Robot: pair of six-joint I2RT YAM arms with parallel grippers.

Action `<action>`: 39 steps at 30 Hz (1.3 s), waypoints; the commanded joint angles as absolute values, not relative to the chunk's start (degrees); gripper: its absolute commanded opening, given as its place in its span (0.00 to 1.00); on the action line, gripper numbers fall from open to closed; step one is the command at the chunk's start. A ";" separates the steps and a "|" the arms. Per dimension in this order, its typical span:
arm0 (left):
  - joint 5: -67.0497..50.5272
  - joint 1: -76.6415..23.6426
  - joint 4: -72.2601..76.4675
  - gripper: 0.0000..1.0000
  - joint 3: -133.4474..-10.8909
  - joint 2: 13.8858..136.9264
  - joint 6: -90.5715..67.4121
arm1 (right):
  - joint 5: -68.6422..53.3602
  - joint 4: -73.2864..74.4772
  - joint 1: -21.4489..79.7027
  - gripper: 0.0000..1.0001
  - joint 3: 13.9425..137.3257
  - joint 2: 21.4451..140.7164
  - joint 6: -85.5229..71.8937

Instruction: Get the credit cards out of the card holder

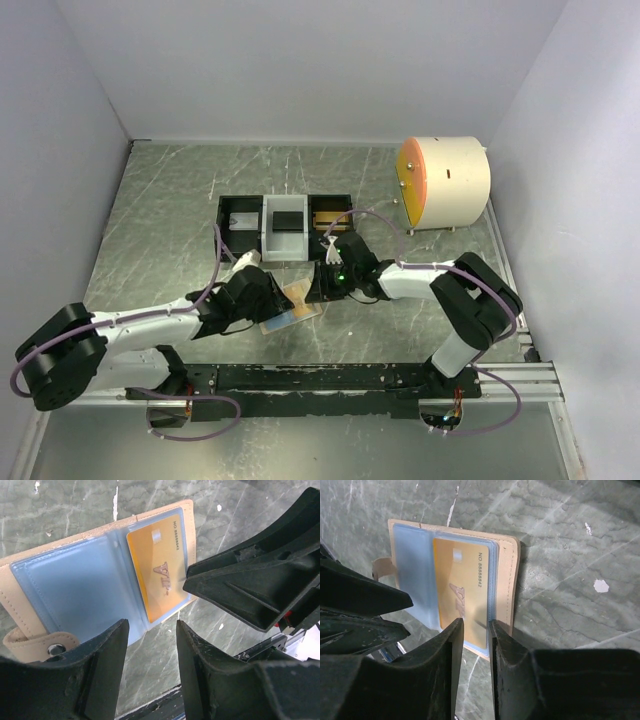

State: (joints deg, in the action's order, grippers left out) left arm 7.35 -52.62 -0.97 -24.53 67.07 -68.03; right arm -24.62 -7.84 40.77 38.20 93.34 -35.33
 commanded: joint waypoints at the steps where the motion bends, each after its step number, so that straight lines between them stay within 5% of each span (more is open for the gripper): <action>1: 8.42 -53.03 4.23 0.54 -24.24 69.02 -68.41 | -22.90 -7.64 40.83 0.27 36.59 94.58 -35.05; 19: 9.46 -53.00 10.52 0.41 -18.90 72.14 -72.24 | -28.21 -10.42 40.81 0.16 36.31 95.73 -37.18; 39: 7.69 -53.00 18.38 0.35 -14.68 71.01 -72.16 | -29.66 -10.08 42.97 0.19 39.02 97.39 -38.98</action>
State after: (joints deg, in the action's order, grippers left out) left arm 7.90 -52.62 15.79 -15.40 70.94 -72.31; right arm -31.53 -11.73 42.46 37.69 96.27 -38.79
